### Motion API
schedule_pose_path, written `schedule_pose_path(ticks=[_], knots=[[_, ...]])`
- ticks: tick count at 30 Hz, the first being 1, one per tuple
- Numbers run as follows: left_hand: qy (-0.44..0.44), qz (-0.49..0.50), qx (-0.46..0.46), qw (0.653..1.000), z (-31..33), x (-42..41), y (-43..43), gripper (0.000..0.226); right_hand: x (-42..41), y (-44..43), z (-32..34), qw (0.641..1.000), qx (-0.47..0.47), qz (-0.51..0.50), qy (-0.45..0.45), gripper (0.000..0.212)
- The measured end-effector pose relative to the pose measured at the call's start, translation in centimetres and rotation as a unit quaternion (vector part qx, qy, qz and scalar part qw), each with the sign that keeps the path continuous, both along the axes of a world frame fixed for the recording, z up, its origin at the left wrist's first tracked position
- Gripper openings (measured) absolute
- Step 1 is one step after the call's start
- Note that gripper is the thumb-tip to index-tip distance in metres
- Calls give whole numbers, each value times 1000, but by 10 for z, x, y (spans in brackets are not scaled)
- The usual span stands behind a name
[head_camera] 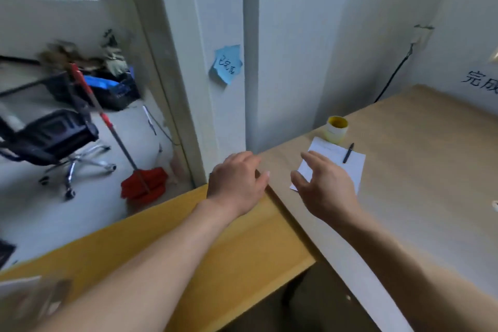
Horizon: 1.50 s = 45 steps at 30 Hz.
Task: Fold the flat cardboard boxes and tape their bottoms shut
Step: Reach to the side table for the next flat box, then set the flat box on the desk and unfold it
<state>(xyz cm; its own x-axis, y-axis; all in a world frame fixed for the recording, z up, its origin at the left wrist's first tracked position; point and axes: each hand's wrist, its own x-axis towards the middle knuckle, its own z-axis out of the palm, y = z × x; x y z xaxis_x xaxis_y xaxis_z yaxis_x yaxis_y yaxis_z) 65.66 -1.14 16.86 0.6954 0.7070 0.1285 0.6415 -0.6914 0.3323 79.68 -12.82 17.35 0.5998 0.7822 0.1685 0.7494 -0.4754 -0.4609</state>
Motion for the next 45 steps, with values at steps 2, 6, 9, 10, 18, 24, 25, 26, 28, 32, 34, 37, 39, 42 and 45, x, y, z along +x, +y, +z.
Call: schedule_pose_path(ticks=[2,6,9,10,18,24,25,26,28,32,34,37,39,42,45], knots=[[4,39,-3,999,0,-43,8,42,-37,19,3,999,-1,42,1,46],[-1,125,10,992,4,-115,14,46,-96,52,4,989,-3,145,-8,50],[-4,202,5,979,5,-163,11,48,-133,72,7,972,-2,233,-26,52],[-6,228,4,974,4,-178,8,49,-145,77,6,965,-3,261,-29,51],[23,397,-13,917,-15,-289,-42,51,-235,94,-9,904,-3,426,-27,53],[24,477,-42,878,-40,-362,-81,50,-303,85,-23,863,-55,501,-15,55],[24,490,-48,870,-44,-375,-86,50,-315,84,-25,857,-66,511,-17,55],[26,502,-53,863,-49,-387,-89,50,-326,84,-28,851,-77,520,-18,56],[41,517,-58,853,-59,-412,-94,50,-349,85,-34,841,-95,533,-21,56],[65,528,-82,843,-79,-460,-93,44,-400,95,-45,832,-116,542,-29,51],[57,529,-101,841,-91,-486,-87,46,-426,102,-55,832,-131,539,-26,47],[27,531,-130,837,-112,-520,-76,46,-463,117,-80,828,-182,530,-16,49],[-4,528,-152,836,-128,-538,-67,44,-485,127,-97,825,-220,520,-8,52],[-8,514,-181,838,-150,-560,-53,46,-510,142,-121,819,-275,504,7,56],[4,506,-216,835,-167,-574,-42,46,-526,156,-144,821,-311,479,24,57]])
